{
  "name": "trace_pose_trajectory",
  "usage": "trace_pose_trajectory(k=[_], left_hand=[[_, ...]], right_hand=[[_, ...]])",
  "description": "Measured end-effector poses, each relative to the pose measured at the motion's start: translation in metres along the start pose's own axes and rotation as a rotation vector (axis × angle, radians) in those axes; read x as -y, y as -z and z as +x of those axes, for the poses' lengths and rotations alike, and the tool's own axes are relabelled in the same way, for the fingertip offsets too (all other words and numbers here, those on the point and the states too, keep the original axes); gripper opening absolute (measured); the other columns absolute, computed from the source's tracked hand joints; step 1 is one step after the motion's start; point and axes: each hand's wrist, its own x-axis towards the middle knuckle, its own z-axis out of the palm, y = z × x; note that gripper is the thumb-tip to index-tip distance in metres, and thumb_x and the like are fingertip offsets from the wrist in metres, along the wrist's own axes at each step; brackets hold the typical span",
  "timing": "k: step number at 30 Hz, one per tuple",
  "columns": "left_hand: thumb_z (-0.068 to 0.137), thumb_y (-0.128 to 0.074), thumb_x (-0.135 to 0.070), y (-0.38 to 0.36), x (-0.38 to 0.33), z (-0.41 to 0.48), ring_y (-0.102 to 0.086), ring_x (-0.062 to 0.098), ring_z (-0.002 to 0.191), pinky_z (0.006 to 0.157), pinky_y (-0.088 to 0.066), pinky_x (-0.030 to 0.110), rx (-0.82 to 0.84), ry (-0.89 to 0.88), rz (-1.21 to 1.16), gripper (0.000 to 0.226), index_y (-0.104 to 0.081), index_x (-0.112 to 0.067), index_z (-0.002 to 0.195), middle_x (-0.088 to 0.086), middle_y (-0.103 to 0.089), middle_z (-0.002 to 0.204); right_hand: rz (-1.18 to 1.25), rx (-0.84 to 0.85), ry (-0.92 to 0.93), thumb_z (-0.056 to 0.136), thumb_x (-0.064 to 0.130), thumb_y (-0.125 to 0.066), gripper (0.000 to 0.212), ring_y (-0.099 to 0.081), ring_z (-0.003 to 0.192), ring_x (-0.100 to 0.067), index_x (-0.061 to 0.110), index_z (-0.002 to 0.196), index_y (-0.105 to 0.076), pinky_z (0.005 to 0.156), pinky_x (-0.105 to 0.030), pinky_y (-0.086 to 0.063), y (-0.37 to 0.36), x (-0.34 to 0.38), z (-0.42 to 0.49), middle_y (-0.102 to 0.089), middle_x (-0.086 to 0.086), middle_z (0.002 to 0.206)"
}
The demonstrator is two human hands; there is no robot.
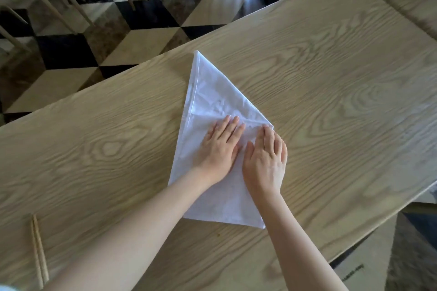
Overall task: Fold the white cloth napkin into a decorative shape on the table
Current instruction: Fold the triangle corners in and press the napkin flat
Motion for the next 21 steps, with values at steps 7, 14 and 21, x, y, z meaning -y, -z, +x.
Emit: trace_pose_trajectory(k=[7,14,21], left_hand=[[0.092,-0.009,-0.048,0.013,0.038,0.061,-0.007,0.016,0.145,0.116,-0.003,0.044,0.136,-0.127,0.143,0.059,-0.014,-0.03,0.148,-0.007,-0.009,0.158],[0.087,-0.034,-0.047,0.033,0.063,0.113,-0.061,0.024,0.109,0.108,-0.03,0.044,0.009,-0.361,0.403,0.052,-0.061,-0.015,0.118,0.009,-0.064,0.117],[0.089,-0.055,-0.032,0.081,0.077,0.15,-0.053,0.029,0.091,0.076,-0.035,0.037,0.234,-0.583,0.505,0.023,-0.061,-0.01,0.093,0.01,-0.055,0.097]], right_hand=[[0.017,-0.066,-0.013,0.093,0.023,-0.043,0.045,-0.035,0.12,-0.023,0.002,0.133,-0.043,0.108,-0.037,-0.023,-0.002,0.0,0.001,-0.047,-0.009,0.136],[0.045,-0.118,-0.1,0.091,0.028,-0.04,0.046,-0.035,0.118,-0.027,0.005,0.131,-0.045,0.107,-0.042,-0.027,-0.001,-0.001,0.0,-0.045,-0.013,0.136],[-0.019,-0.155,-0.11,0.089,0.031,-0.045,0.048,-0.036,0.114,-0.026,0.005,0.129,-0.049,0.106,-0.046,-0.03,-0.001,0.002,0.0,-0.052,-0.012,0.126]])
